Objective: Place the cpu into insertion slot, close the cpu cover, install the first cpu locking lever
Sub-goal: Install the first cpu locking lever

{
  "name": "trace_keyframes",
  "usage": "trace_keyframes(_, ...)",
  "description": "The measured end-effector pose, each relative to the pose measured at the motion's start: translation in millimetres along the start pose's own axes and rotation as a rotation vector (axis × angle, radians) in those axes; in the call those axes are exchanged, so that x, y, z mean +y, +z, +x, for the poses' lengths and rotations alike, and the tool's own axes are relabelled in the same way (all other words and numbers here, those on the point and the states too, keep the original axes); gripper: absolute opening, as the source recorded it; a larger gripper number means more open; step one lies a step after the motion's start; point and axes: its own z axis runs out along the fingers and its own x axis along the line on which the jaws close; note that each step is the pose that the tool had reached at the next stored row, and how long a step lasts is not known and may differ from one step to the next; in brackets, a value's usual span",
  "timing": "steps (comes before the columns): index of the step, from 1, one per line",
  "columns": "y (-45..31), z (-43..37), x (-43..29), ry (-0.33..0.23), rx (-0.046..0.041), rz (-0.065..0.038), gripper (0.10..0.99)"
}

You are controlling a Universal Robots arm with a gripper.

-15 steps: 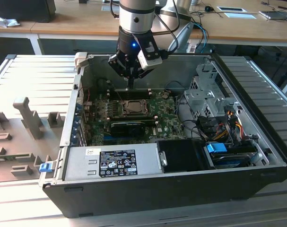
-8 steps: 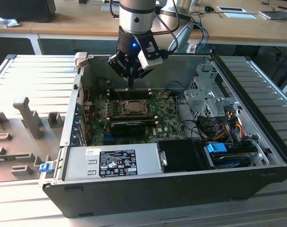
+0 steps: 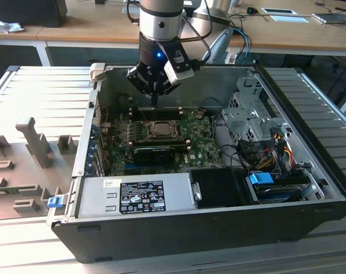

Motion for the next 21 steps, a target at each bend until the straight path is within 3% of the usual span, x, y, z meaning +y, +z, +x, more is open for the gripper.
trace_keyframes(8, 2.3, 3.9, -1.2, -0.013, -0.0168, 0.000, 0.106)
trace_keyframes(18, 6.3, 11.1, -1.6, -0.030, -0.0227, 0.000, 0.106)
trace_keyframes(21, 6.6, 13.9, -1.7, -0.036, -0.0322, 0.000, 0.106)
